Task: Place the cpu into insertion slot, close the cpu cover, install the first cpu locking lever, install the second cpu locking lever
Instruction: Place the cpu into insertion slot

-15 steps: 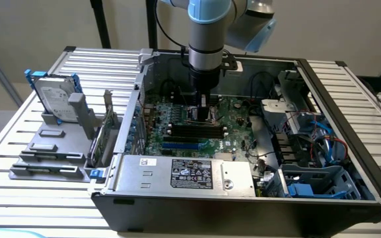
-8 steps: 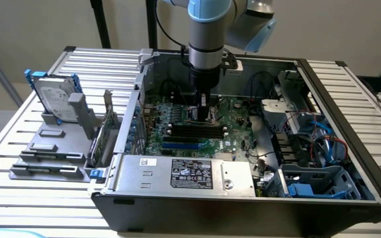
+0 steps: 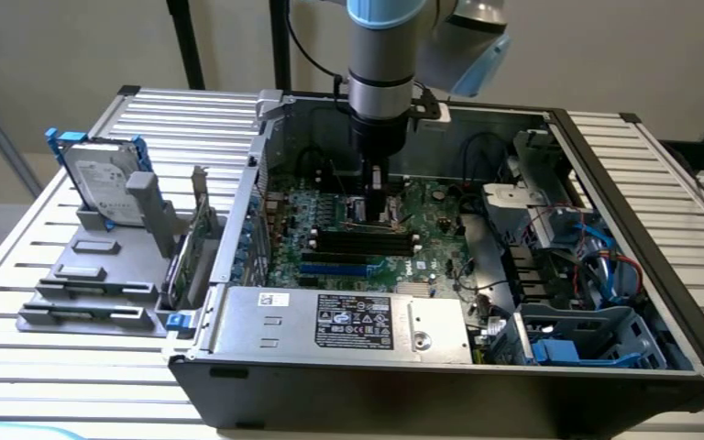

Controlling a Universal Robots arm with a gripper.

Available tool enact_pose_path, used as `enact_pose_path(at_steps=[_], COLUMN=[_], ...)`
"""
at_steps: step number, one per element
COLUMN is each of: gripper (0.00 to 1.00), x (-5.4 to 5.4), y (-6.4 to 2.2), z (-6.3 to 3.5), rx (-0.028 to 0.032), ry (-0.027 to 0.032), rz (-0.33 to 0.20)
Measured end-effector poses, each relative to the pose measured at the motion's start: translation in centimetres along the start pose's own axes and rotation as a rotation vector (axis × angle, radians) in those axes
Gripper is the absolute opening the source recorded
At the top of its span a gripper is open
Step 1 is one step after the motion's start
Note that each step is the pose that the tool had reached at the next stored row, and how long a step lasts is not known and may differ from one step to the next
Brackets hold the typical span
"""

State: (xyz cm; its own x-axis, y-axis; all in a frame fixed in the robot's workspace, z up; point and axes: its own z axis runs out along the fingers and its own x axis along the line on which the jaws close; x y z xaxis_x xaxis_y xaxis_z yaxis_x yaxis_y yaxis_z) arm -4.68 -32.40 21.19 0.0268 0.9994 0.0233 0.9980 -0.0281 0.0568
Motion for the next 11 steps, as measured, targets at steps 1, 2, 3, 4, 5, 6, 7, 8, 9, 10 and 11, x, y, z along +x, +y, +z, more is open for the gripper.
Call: enact_pose_path(at_steps=[1,2,3,4,5,6,7,8,9,10,11], gripper=[0.62,0.62,0.6,0.6,0.54,0.47,0.47,0.41,0.35,0.35,0.24], x=[0.0,0.0,0.0,0.0,0.0,0.0,0.0,0.0,0.0,0.0,0.0], y=[-0.04,-0.1,-0.16,-0.26,-0.38,-0.54,-0.73,-0.94,-1.17,-1.42,-1.7], z=[-0.18,-0.34,-0.48,-0.59,-0.7,-0.79,-0.86,-0.93,-1.01,-1.08,-1.13], rx=[0.0,0.0,0.0,0.0,0.0001,0.0002,0.0,0.0,0.0,0.0001,0.0001], ry=[0.0004,0.001,0.0015,0.0019,0.0024,0.0028,0.0032,0.0036,0.0039,0.0041,0.0044], rz=[0.0,0.0,0.0,0.0,0.0,0.0,0.0,0.0,0.0,0.0,-0.001])
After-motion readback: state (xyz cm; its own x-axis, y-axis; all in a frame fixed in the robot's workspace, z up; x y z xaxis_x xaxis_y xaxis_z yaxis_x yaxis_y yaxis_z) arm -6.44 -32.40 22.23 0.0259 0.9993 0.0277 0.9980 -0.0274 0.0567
